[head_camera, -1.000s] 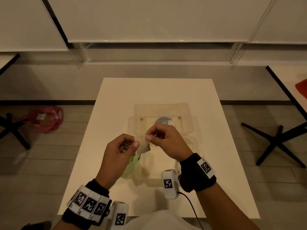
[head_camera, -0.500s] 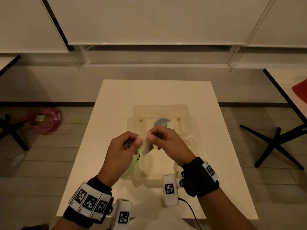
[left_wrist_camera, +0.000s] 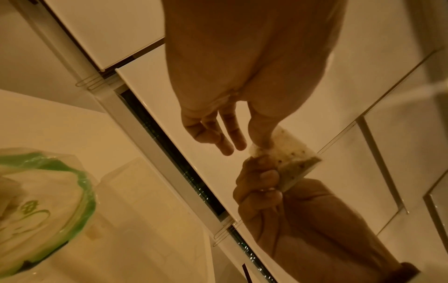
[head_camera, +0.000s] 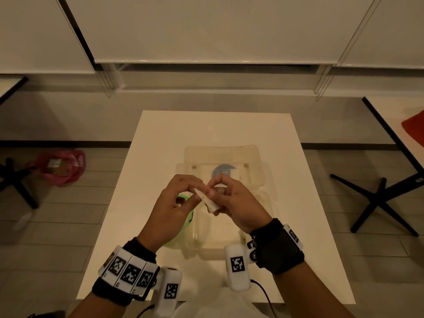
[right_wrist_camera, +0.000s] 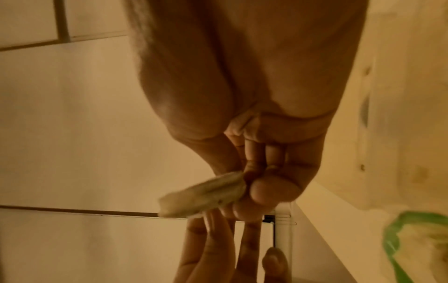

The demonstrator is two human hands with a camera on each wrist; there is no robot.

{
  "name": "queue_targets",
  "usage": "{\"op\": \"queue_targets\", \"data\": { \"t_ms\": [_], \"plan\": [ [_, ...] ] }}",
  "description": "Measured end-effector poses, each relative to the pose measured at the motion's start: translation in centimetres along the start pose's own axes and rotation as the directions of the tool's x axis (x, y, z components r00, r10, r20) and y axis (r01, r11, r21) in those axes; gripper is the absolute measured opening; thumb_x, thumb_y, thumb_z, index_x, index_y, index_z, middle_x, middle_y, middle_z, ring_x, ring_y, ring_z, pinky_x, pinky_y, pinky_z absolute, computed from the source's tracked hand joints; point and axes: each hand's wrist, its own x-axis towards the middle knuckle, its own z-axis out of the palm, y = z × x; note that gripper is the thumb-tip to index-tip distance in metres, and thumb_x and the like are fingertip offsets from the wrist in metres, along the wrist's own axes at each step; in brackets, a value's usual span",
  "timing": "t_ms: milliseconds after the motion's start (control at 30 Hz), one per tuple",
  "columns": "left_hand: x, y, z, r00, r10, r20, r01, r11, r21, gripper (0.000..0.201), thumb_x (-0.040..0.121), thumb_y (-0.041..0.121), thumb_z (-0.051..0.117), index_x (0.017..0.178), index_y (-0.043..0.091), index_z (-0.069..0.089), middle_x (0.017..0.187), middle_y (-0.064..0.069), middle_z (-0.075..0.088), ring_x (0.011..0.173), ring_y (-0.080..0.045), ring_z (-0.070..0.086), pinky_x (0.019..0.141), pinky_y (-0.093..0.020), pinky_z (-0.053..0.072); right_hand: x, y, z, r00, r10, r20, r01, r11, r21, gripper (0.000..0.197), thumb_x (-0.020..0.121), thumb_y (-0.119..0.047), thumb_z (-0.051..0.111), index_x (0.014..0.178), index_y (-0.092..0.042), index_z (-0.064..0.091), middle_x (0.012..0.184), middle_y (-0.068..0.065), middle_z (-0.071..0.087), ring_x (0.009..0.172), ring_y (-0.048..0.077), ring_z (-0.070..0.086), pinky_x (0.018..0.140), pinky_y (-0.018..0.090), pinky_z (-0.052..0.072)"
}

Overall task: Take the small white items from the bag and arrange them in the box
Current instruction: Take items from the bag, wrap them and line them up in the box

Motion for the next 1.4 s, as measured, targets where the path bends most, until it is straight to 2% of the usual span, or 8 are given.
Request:
{"op": "queue_targets", "data": {
  "t_ms": [133,233,367,700,833,1067,1233,1400],
  "plan": [
    [0.5,0.4,0.3,0.994,-0.102,-0.048,0.101,0.994,-0.035,0.008,0.097,0.018,0.063,0.090,0.016,0.067,0.086,0.002,0.071,0.073,-0.005,0.062,0.071,-0.033,0.047,-0.3,-0.4,0.0,0.997,0.079,0.007,-0.078,0.997,-0.017,0.010,0.098,0.001,0.049,0.104,0.001,0.057,0.090,0.020,0.069,0.075,0.029,0.066,0.066,0.033,0.054],
    [0.8,0.7,0.1,0.987,-0.153,-0.052,0.150,0.987,-0.050,0.009,0.097,0.011,0.063,0.089,0.010,0.067,0.077,-0.004,0.070,0.069,-0.016,0.063,0.068,-0.022,0.050,-0.4,-0.5,-0.3,0.994,0.078,-0.079,-0.071,0.994,0.088,0.033,0.105,-0.026,0.045,0.107,0.002,0.063,0.100,0.017,0.068,0.086,0.030,0.065,0.077,0.040,0.053],
    [1.0,0.5,-0.3,0.971,-0.237,-0.038,0.232,0.967,-0.103,0.009,0.096,0.011,0.064,0.088,0.010,0.069,0.069,0.002,0.069,0.064,-0.011,0.061,0.066,-0.020,0.051,-0.7,-0.8,-0.7,0.994,0.071,-0.081,-0.061,0.990,0.124,0.047,0.103,-0.039,0.042,0.110,-0.001,0.068,0.098,0.013,0.069,0.084,0.026,0.064,0.076,0.040,0.052],
    [1.0,0.6,-0.2,0.953,-0.289,-0.092,0.269,0.945,-0.187,0.010,0.094,0.020,0.067,0.091,0.012,0.071,0.078,-0.002,0.071,0.068,-0.011,0.062,0.064,-0.019,0.048,-0.5,-0.2,-0.7,0.997,0.006,-0.071,-0.004,0.999,0.032,0.007,0.092,0.002,0.062,0.099,0.003,0.061,0.084,0.022,0.067,0.068,0.023,0.064,0.065,0.029,0.054],
    [0.9,0.7,-0.1,0.952,-0.293,-0.086,0.276,0.946,-0.170,0.013,0.095,0.021,0.066,0.088,0.012,0.071,0.074,0.004,0.069,0.069,-0.011,0.061,0.067,-0.019,0.046,-0.3,-0.5,-0.5,0.997,0.023,-0.075,-0.018,0.998,0.059,0.005,0.092,0.000,0.063,0.096,0.001,0.060,0.084,0.020,0.068,0.069,0.026,0.066,0.067,0.032,0.057],
    [0.9,1.1,-0.2,0.974,-0.195,-0.113,0.194,0.981,-0.020,0.007,0.089,0.019,0.074,0.083,0.017,0.073,0.079,0.001,0.072,0.070,-0.005,0.063,0.068,-0.018,0.049,-0.1,-0.3,-0.4,0.968,-0.180,-0.174,0.124,0.948,-0.292,0.002,0.088,-0.013,0.072,0.086,-0.012,0.071,0.079,-0.009,0.066,0.071,0.009,0.054,0.069,0.021,0.043],
    [1.0,1.2,-0.2,0.960,-0.205,-0.193,0.179,0.973,-0.144,0.008,0.093,0.015,0.069,0.090,0.020,0.074,0.085,0.003,0.073,0.078,-0.016,0.066,0.076,-0.030,0.054,-0.1,-0.4,-0.4,0.967,-0.164,-0.197,0.126,0.973,-0.192,0.007,0.089,-0.003,0.069,0.087,-0.010,0.069,0.072,-0.006,0.062,0.065,0.007,0.052,0.061,0.020,0.043],
    [0.9,1.1,0.0,0.971,-0.195,-0.138,0.190,0.980,-0.051,0.013,0.089,0.007,0.071,0.087,0.019,0.070,0.090,0.004,0.071,0.081,-0.015,0.066,0.071,-0.034,0.052,-0.2,-0.7,-0.2,0.965,-0.203,-0.166,0.171,0.966,-0.193,0.005,0.091,-0.005,0.066,0.092,0.000,0.068,0.078,0.002,0.063,0.065,0.012,0.054,0.061,0.026,0.045]
  ]
}}
